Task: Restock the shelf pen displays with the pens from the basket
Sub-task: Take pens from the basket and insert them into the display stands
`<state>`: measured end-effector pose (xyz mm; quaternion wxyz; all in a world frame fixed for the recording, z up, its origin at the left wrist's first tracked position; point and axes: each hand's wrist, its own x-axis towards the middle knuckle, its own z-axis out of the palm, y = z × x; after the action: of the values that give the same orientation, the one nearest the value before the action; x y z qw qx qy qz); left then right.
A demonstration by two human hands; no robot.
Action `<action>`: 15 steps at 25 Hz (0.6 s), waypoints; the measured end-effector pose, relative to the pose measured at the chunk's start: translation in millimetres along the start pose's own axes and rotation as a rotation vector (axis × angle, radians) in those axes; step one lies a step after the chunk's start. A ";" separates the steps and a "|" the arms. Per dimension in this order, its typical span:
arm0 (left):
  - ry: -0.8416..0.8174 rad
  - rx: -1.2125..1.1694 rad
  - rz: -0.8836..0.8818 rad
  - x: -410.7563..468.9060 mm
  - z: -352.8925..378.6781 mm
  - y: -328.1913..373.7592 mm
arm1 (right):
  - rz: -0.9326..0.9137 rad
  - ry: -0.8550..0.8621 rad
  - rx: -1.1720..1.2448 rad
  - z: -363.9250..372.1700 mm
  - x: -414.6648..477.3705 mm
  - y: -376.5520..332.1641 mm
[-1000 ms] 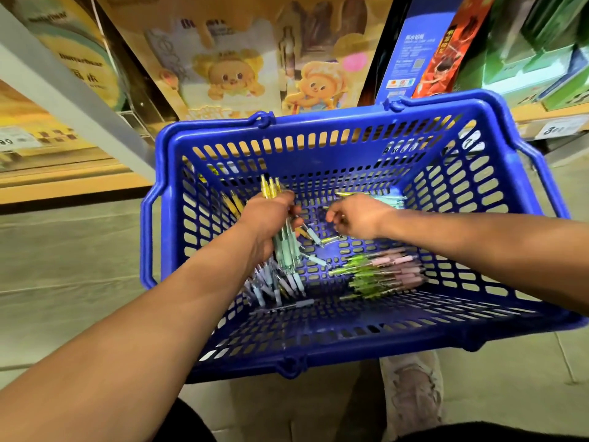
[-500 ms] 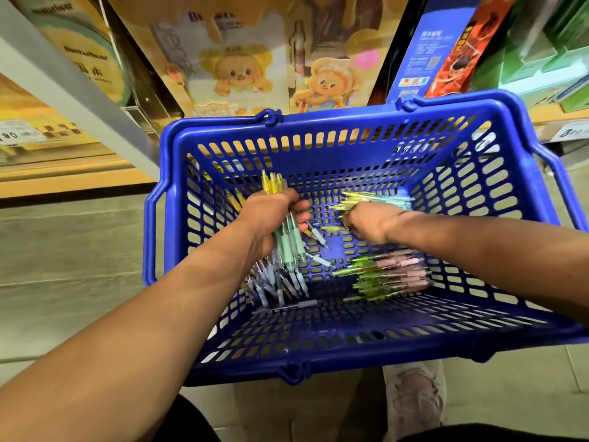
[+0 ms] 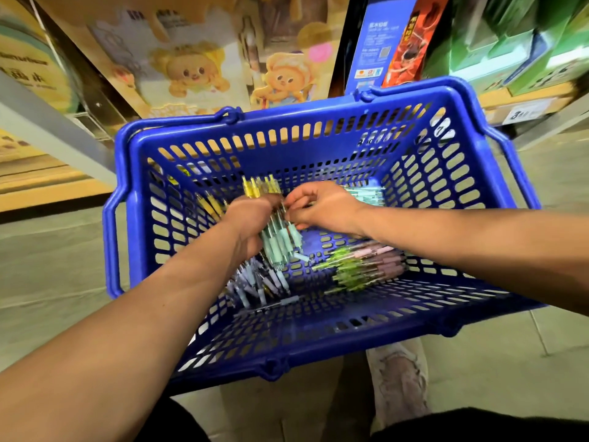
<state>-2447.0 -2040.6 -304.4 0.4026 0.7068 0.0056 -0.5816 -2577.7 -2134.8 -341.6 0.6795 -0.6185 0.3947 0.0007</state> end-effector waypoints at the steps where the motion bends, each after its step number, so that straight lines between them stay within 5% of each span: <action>1: 0.010 0.008 0.004 0.3 -0.6 -1.4 | -0.015 -0.014 -0.031 2.7 -1.8 1.3; 7: 0.027 0.069 0.006 -2.2 1.8 -1.7 | 0.003 -0.016 -0.237 -8.8 1.4 17.1; 10: -0.025 0.033 0.024 -6.8 4.9 1.5 | 0.039 0.091 -0.875 -44.5 8.4 28.4; 15: -0.070 0.008 0.017 -11.3 3.0 6.4 | -0.013 -0.207 -1.710 -79.1 4.1 48.2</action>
<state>-2450.0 -2041.4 -291.5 0.4049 0.6876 -0.0169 -0.6025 -2640.8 -2192.1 -378.3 0.0128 -0.9169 0.1910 0.3503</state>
